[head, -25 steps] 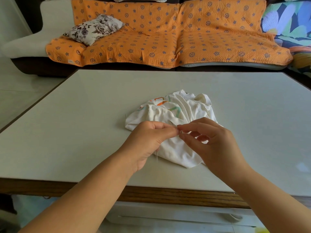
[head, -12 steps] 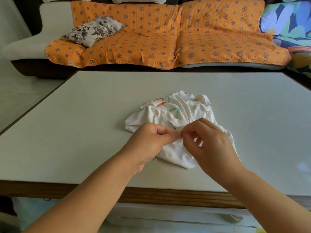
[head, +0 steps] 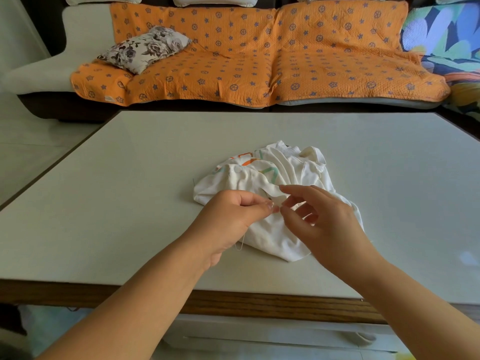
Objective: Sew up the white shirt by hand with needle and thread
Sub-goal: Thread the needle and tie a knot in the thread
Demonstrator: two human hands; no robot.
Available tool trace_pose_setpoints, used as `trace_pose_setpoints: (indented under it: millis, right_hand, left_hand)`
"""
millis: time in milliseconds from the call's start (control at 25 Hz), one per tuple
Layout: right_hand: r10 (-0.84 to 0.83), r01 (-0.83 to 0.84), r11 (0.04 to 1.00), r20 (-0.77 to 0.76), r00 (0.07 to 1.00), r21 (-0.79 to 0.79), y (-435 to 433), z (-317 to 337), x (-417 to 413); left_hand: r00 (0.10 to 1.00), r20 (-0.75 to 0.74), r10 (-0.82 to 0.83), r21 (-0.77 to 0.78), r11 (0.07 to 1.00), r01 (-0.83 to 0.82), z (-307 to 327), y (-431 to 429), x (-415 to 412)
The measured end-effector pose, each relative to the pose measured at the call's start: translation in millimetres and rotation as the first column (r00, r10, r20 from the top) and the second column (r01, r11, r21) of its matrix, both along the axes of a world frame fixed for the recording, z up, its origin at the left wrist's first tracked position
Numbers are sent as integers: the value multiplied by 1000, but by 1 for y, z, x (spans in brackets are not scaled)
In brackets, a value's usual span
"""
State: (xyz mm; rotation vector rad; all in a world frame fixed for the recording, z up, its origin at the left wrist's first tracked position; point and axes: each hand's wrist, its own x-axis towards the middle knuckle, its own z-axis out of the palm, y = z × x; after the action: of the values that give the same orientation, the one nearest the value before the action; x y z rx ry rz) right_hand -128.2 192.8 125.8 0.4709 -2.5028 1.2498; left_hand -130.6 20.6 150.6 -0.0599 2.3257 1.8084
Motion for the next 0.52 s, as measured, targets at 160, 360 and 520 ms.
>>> trace_pose_setpoints:
  millis: [160,360,520]
  right_hand:
    - [34,-34,999,-70,997,1,0,0,0]
    - [-6,6,1000,-26,1000,-8,1,5,0]
    - [-99,99,995,72,992,0,-1,6,-1]
  left_hand:
    - [999,18,-29,0,1000,29,1,-2,1]
    - [999,13,-29,-8,1000,29,0,-1,1]
    - [999,4,-44,-1,999,44,-1,-1,1]
